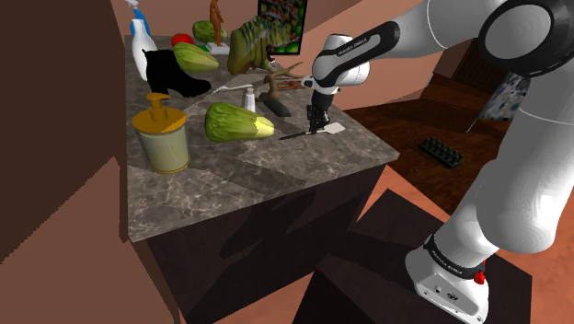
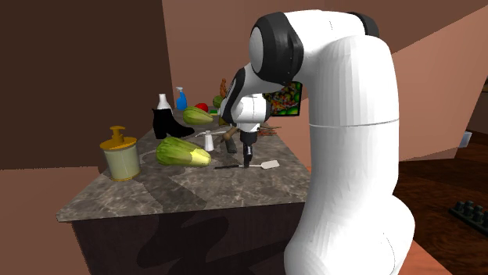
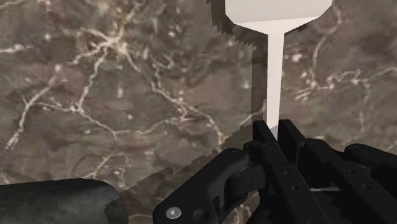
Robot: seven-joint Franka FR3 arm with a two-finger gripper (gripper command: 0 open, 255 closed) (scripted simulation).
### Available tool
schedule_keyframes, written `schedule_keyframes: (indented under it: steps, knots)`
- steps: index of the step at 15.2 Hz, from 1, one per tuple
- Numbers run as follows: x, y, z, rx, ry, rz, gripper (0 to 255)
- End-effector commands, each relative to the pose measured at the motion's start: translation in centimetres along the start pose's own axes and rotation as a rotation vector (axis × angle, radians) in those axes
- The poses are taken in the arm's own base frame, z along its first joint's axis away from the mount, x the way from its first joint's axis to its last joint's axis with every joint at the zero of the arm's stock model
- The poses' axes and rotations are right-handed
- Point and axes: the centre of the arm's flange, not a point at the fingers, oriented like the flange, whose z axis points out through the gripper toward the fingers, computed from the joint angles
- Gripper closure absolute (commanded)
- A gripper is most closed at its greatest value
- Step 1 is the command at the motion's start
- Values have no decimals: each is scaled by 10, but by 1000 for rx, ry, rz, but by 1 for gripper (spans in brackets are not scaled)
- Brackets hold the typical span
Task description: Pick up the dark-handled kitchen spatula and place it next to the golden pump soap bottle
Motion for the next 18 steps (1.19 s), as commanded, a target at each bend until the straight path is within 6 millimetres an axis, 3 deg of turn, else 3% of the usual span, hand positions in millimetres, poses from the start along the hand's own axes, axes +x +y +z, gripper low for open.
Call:
schedule_keyframes:
  steps: [1, 6, 18]
  knots:
    - [0, 0, 0, 0, 0, 0, 255]
    - [0, 0, 0, 0, 0, 0, 255]
    - [4, 0, -63, 0, 0, 0, 255]
